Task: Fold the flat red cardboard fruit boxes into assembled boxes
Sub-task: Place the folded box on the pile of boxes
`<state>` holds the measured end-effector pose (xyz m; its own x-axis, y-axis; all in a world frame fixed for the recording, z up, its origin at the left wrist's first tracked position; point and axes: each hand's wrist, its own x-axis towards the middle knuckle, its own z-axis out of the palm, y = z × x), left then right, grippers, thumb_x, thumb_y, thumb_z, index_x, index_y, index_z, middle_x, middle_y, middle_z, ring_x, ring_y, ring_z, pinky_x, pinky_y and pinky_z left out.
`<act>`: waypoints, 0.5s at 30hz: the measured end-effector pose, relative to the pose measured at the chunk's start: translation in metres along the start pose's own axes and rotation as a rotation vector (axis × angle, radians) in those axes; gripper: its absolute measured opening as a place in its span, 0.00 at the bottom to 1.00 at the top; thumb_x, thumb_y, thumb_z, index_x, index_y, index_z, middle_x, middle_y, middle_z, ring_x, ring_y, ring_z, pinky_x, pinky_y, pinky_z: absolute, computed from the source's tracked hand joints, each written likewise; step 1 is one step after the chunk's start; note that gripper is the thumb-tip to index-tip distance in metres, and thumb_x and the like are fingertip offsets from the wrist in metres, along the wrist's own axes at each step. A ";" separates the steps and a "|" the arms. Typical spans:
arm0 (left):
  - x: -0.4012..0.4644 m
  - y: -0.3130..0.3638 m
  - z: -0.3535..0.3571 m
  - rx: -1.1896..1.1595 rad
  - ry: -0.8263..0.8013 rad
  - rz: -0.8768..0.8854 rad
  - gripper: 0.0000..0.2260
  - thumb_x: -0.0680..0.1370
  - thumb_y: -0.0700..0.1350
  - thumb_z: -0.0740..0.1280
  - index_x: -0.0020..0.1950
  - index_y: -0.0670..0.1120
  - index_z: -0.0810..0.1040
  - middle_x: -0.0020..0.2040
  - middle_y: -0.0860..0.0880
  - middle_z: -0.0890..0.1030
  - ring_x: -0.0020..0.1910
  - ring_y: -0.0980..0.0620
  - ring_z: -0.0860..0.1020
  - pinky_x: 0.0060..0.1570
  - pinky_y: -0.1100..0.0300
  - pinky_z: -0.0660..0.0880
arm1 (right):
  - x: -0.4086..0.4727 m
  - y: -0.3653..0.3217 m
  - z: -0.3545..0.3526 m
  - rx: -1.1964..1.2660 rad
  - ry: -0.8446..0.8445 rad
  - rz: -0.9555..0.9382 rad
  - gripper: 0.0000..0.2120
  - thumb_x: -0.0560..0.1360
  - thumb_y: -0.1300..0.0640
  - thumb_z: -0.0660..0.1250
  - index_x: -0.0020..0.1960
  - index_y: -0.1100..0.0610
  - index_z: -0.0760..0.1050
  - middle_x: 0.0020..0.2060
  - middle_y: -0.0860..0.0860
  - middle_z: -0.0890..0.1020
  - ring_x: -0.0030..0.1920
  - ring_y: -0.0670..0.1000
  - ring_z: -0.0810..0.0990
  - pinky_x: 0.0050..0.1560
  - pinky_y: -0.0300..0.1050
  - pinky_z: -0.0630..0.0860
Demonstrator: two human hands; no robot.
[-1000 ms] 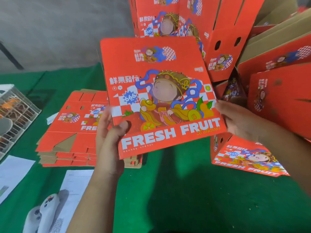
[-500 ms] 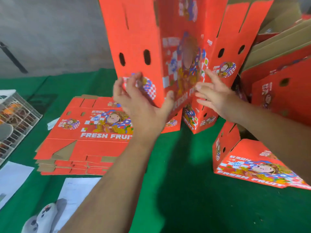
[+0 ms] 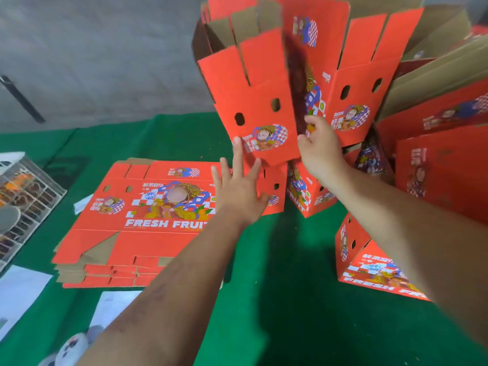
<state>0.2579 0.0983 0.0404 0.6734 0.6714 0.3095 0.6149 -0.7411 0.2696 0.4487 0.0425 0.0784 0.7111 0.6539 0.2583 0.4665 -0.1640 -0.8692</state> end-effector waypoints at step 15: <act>-0.024 -0.019 -0.006 -0.705 0.237 -0.301 0.27 0.77 0.40 0.68 0.77 0.42 0.69 0.71 0.51 0.73 0.72 0.48 0.70 0.75 0.51 0.65 | -0.094 0.017 0.055 0.243 -0.313 0.330 0.31 0.80 0.60 0.64 0.80 0.46 0.61 0.57 0.52 0.81 0.51 0.57 0.84 0.52 0.54 0.81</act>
<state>0.2277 0.0965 0.0330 0.3665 0.8822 0.2958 0.2993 -0.4128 0.8603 0.3605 0.0189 0.0163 0.5909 0.7922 -0.1526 0.0819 -0.2470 -0.9655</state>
